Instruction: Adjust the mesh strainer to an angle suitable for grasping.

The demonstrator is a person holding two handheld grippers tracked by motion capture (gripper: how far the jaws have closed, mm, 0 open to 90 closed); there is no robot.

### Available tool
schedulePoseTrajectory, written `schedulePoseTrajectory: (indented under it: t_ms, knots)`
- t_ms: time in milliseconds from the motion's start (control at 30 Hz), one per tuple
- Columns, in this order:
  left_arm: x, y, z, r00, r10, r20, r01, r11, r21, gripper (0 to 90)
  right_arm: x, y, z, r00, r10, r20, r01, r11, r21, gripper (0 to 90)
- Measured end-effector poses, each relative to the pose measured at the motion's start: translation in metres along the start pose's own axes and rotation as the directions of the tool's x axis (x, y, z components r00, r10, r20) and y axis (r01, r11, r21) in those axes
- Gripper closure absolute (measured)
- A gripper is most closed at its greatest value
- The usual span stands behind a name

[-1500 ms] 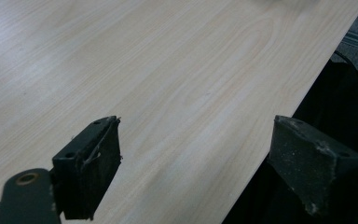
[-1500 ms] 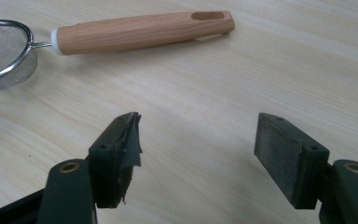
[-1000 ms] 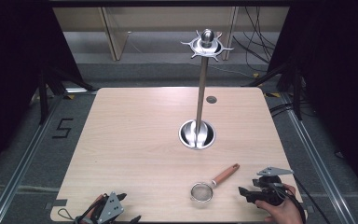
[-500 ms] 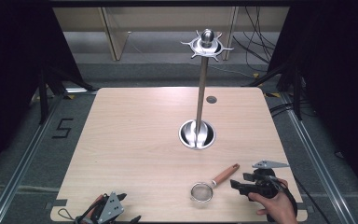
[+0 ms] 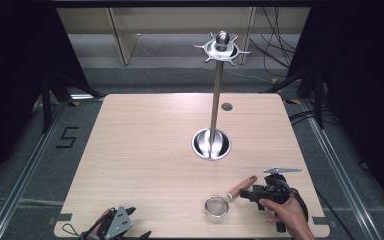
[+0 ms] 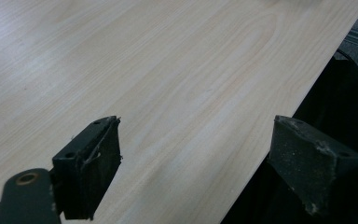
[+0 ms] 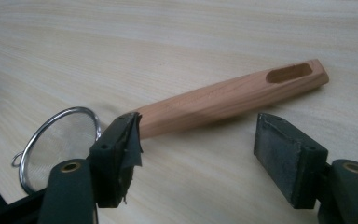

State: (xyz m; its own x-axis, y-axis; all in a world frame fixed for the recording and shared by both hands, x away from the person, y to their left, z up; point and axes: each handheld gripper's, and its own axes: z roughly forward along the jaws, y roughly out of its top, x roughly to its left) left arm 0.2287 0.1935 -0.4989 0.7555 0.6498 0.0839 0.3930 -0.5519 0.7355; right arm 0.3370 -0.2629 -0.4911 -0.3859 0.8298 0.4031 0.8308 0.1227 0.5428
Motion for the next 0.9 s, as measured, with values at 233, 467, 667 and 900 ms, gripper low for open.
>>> schedulePoseTrajectory:
  t_ms: [233,467,667,900]
  knots:
    - [-0.002,0.0,0.0,0.9998,-0.02,0.008,0.02,0.9997,-0.017,15.8,0.0,0.009,0.011,0.9994,0.004,0.034,-0.006,0.999,0.047,28.1]
    - [0.0,0.0,0.001,1.0,-0.004,-0.001,0.004,1.0,-0.002,15.8,0.006,0.025,0.023,0.9984,0.009,0.056,-0.012,0.998,0.056,28.1]
    - [0.0,0.0,0.001,0.9998,-0.018,0.001,0.018,0.9998,-0.012,15.8,0.011,0.043,0.038,0.9945,-0.044,0.095,0.037,0.997,0.074,29.2]
    - [0.0,0.0,0.0,0.9999,-0.015,-0.002,0.015,0.9998,-0.015,15.8,0.027,0.053,0.056,0.9903,-0.097,0.1,0.088,0.992,0.089,28.1]
